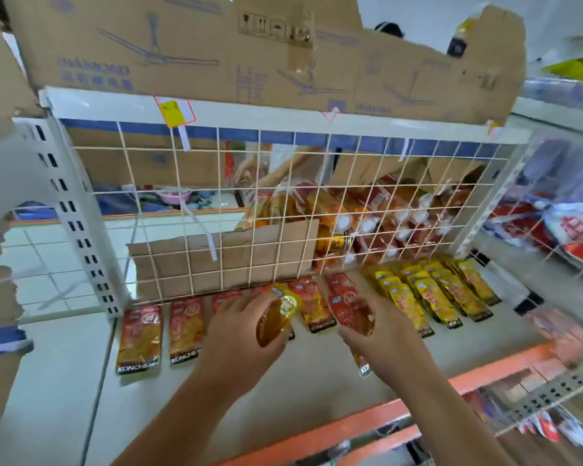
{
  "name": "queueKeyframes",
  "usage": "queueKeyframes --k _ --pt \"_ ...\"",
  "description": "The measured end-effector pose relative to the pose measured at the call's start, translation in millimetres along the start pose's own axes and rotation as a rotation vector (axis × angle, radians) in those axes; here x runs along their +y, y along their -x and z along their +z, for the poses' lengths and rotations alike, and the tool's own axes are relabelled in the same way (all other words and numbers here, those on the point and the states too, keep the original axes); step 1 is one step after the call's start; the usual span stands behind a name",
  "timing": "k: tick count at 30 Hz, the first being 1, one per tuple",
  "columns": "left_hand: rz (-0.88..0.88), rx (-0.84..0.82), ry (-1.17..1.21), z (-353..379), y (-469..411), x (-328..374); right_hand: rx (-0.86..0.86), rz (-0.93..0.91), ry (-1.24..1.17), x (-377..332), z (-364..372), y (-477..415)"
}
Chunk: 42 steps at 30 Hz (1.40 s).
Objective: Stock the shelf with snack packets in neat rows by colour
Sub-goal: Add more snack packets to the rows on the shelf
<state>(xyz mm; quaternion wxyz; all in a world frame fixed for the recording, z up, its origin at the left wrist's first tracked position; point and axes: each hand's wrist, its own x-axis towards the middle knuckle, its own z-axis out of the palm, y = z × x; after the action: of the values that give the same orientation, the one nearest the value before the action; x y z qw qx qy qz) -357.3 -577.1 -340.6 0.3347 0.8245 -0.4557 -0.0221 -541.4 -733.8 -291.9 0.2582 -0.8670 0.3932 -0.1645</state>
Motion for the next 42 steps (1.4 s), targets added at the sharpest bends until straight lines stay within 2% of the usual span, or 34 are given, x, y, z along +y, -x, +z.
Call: queueKeyframes --k 9,14,17,21,25,29,33,38,42 --pt "-0.140 -0.123 -0.051 17 37 -38 -0.161 -0.110 -0.018 -27 54 -46" --pt "-0.272 0.012 -0.081 36 55 -35 -0.221 -0.181 -0.031 -30 70 -63" --pt "-0.368 0.046 0.014 44 58 -29 -0.288 -0.238 -0.045 -29 78 -71" --pt "-0.464 0.130 -0.027 43 50 -17 -0.374 -0.285 -0.100 -29 91 -78" --pt "-0.494 0.180 0.099 40 43 -3 -0.398 -0.361 -0.127 -38 105 -72" --pt "-0.613 0.284 0.320 38 41 0 -0.452 -0.378 -0.170 -49 113 -62" --pt "-0.652 0.335 0.278 29 51 -4 -0.503 -0.373 -0.263 -57 115 -52" --pt "-0.623 0.209 0.025 22 59 -17 -0.585 -0.370 -0.337 -71 121 -40" --pt "-0.597 0.224 -0.080 15 63 -29 -0.618 -0.346 -0.393 -85 125 -32"
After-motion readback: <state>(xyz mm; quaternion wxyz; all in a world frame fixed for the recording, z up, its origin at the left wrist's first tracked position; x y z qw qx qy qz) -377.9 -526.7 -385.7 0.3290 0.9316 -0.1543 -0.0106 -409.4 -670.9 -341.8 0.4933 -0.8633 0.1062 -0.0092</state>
